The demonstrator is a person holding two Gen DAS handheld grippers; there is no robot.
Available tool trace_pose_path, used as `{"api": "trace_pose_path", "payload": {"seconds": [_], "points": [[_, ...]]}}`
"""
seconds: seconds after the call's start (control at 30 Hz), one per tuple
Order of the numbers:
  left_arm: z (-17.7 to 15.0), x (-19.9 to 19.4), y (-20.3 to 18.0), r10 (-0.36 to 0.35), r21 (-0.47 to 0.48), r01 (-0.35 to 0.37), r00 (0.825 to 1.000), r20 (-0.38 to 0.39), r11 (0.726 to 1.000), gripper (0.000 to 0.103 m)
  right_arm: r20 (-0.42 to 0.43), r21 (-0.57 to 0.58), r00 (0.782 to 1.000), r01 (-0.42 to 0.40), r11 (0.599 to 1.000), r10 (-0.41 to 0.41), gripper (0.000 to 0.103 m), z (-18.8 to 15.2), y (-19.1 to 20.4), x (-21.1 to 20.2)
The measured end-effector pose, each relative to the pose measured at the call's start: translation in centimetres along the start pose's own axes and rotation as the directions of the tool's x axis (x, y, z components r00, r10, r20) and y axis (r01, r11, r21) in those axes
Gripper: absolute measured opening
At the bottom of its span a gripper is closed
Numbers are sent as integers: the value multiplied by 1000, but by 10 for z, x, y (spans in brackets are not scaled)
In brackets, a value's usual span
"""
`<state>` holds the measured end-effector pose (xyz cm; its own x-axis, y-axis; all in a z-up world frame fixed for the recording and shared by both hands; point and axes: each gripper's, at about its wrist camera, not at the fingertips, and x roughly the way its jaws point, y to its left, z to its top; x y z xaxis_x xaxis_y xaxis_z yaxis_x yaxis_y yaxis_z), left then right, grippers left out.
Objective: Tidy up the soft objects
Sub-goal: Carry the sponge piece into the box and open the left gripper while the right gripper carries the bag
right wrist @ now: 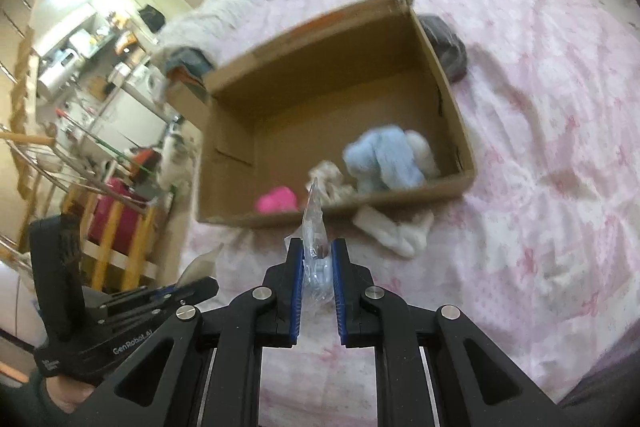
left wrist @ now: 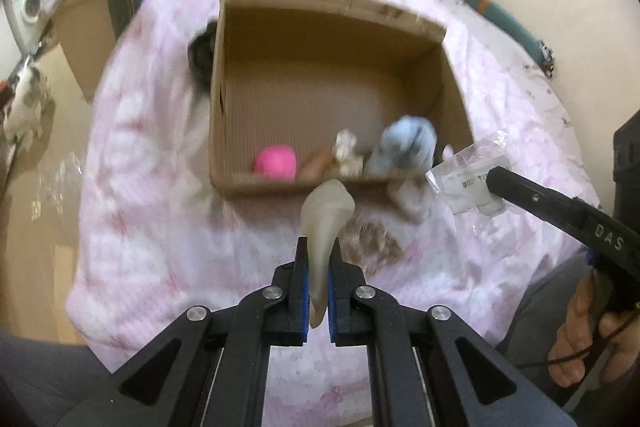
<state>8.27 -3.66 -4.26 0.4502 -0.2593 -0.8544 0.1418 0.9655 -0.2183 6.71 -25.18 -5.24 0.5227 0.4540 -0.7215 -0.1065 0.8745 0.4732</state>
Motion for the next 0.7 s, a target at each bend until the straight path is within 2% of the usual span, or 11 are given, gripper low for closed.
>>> {"api": "trace_pose_path", "payload": {"seconds": [0.17,0.33,0.4,0.57,0.67,0.7], "points": [[38,-9,0,24,38,-26,998,53,999,6,45,-18,999,-30,999,31,15,32,5,-7],[74,4,-2,77,117,-86,993,86,989,6,59,-90,998,-8,996,13,15,67,12,2],[85,13,3,91,107,-100,992,88,989,6,68,-127,998,-4,992,13,15,76,16,7],[86,43,16,120,70,-127,989,92,989,6,79,-186,997,24,982,-10,15,82,16,30],[80,56,20,140,66,-146,987,81,987,6,92,-178,996,34,983,-18,15,72,5,42],[81,59,22,125,55,-129,990,72,990,6,84,-165,996,40,985,-26,15,69,0,46]]}}
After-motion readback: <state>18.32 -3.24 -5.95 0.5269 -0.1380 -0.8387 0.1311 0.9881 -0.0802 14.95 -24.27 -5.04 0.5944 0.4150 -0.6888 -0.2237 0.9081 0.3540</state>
